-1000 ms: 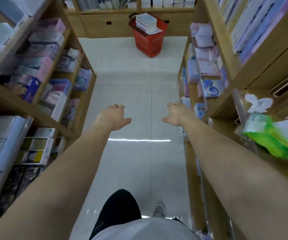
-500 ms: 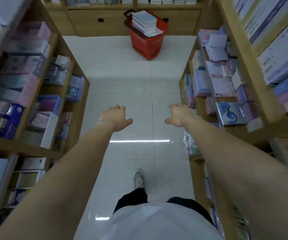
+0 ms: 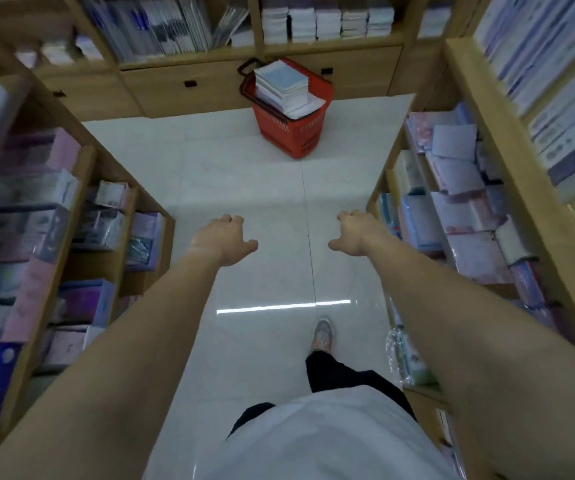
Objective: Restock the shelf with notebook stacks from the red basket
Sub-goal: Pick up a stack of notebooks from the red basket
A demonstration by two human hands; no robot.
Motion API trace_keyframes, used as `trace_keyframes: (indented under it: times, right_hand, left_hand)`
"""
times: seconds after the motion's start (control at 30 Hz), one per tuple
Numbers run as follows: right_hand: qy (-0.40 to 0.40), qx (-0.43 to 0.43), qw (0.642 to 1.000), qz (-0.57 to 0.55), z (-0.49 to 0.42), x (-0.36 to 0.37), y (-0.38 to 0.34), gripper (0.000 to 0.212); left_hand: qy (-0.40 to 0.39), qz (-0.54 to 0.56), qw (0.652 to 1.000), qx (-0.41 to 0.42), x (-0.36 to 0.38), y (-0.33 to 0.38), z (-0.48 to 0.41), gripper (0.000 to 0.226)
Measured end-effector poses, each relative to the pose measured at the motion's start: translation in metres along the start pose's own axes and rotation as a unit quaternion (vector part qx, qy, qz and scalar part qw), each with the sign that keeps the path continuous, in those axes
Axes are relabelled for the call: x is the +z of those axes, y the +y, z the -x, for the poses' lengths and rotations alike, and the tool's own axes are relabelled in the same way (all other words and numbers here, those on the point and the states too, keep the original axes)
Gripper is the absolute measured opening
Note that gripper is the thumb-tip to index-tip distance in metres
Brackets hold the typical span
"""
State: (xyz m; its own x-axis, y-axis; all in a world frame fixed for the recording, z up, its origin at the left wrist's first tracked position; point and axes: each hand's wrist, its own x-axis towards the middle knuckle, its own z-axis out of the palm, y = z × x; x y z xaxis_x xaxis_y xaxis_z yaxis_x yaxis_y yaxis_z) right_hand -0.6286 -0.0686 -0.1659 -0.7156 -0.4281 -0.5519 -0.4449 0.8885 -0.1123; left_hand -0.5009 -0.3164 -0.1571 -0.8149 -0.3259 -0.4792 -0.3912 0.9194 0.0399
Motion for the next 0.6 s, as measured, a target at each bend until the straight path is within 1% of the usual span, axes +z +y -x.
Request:
trace_keyframes:
  times: [0.1,0.27,0.47,0.6]
  right_hand:
    - [-0.012,-0.016,1.0,-0.004,-0.056,-0.045,0.007,0.073]
    - [0.002,-0.019,1.0,0.01,-0.137,-0.118,0.018,0.071]
    - [0.001,-0.01,1.0,0.016,-0.246,-0.185,0.017,0.071]
    - [-0.001,0.018,1.0,0.004,-0.323,-0.228,0.014,0.072]
  left_hand:
    - [-0.004,0.006,1.0,-0.013,-0.044,0.008,-0.052,0.071]
    - [0.005,0.019,1.0,-0.016,-0.103,0.024,-0.141,0.071]
    - [-0.008,0.004,1.0,-0.011,-0.152,0.019,-0.261,0.072]
    - [-0.016,0.001,1.0,0.01,-0.188,0.006,-0.356,0.072]
